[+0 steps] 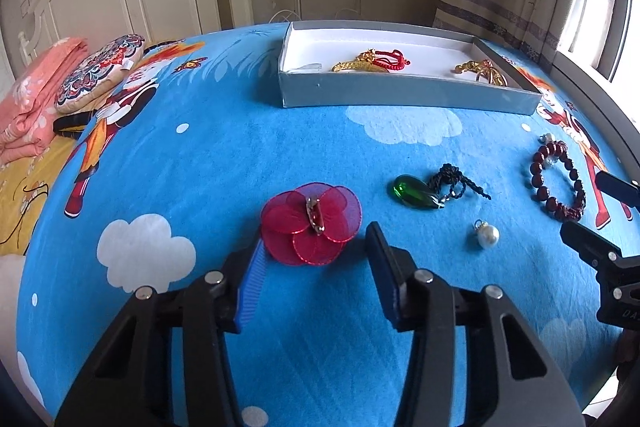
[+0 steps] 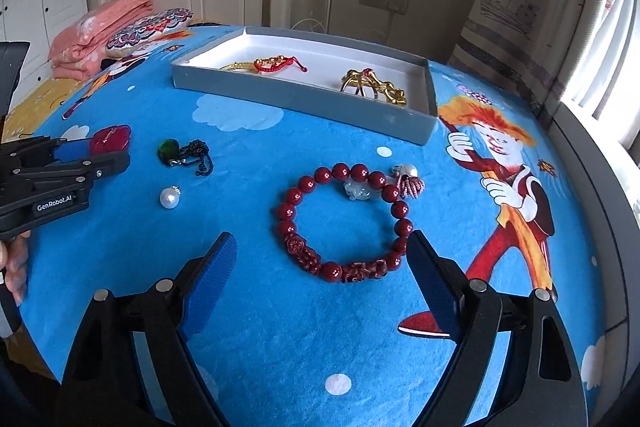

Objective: Organize jewelry
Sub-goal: 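Withdraw both tools and move left tool toward the red flower brooch, then grasp the red flower brooch with left tool while right tool grasps the dark red bead bracelet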

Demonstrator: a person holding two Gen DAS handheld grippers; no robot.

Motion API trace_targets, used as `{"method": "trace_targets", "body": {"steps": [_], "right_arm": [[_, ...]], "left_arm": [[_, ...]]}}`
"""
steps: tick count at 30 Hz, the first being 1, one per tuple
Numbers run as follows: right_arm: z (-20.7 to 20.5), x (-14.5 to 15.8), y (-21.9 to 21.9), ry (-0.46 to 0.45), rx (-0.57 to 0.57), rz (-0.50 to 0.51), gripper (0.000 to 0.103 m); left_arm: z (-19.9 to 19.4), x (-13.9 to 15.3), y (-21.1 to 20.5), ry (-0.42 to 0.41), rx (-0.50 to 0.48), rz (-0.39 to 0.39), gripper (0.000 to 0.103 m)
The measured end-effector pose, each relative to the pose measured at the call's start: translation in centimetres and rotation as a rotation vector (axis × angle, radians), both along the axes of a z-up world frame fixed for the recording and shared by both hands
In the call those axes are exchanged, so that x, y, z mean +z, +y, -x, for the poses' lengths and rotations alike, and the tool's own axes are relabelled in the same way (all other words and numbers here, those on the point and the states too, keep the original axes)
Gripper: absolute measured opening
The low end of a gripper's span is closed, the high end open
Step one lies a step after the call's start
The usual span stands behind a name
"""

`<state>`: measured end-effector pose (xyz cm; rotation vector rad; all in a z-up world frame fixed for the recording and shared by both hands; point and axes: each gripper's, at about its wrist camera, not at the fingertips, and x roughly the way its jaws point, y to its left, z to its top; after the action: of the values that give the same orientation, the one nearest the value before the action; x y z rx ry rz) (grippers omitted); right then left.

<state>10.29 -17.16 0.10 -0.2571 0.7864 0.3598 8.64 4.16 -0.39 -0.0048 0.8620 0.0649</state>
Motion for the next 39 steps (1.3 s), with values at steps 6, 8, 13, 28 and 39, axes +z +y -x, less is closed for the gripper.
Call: {"method": "trace_targets", "body": {"steps": [6,8,13,28,39], "right_arm": [[-0.4,-0.7,0.8,0.037,0.014,0.036,0.061],[-0.5,-0.7,0.6,0.051,0.024,0.013,0.044],[0.3,-0.8,0.7,0.059,0.033,-0.017,0.02],[1.4,-0.6,-2.1,0.042,-0.131,-0.084,0.014],[1.3,0.5,-3.9,0.01,-0.191,-0.129,0.014]], "left_arm": [[0.1,0.0,0.0,-0.004,-0.001,0.001,0.042],[0.1,0.0,0.0,-0.004,0.0,0.002,0.042],[0.1,0.1,-0.1,-0.006,0.0,0.008,0.042],[0.4,0.1,0.5,-0.022,0.006,0.047,0.037],[1.4,0.5,0.6,-0.055,0.009,0.075,0.036]]}}
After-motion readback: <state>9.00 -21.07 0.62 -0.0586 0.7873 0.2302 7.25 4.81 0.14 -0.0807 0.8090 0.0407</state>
